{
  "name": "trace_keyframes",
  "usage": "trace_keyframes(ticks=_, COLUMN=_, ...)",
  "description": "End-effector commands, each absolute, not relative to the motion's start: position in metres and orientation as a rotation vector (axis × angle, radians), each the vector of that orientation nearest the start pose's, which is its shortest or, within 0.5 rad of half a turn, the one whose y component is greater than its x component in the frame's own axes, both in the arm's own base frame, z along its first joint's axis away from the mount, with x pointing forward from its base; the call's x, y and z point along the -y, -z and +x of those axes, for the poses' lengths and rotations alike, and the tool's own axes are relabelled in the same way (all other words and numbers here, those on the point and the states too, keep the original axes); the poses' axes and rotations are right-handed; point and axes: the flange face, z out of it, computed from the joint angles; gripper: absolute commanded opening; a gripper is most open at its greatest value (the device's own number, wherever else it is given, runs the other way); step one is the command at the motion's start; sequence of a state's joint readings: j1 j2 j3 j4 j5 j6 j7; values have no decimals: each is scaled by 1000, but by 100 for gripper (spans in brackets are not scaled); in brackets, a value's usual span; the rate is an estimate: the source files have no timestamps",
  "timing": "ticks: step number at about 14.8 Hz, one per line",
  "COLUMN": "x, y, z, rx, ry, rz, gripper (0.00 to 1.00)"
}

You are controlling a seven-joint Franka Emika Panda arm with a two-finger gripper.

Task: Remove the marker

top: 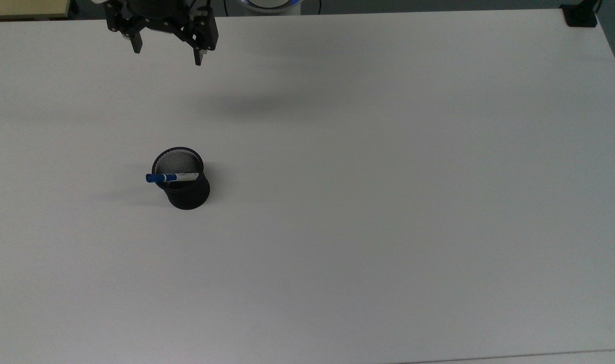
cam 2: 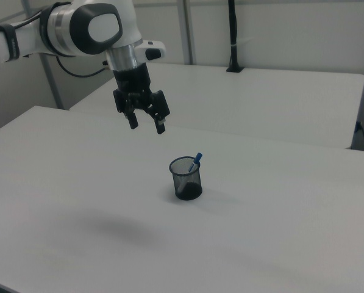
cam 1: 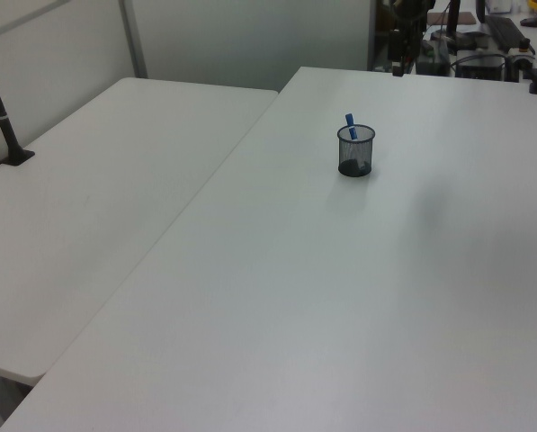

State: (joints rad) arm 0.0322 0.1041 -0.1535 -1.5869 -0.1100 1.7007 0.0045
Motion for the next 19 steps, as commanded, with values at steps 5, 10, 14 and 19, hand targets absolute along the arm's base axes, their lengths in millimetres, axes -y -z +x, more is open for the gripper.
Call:
trace_keyframes(ticks=5, x=71, y=-570, z=586, rx=-128, ry=-26, rz=-3269, gripper=100)
trace_keyframes(ticks=10, x=70, y=-570, z=587, rx=-127, ry=-24, rz=-3270, gripper=100)
trace_keyframes(ticks=14, x=72, y=-572, z=585, rx=-131, ry=-22, rz=-3268, gripper=100)
trace_keyframes(ticks=19, x=77, y=-581, z=586, rx=-148, ry=5, rz=-3268, gripper=100)
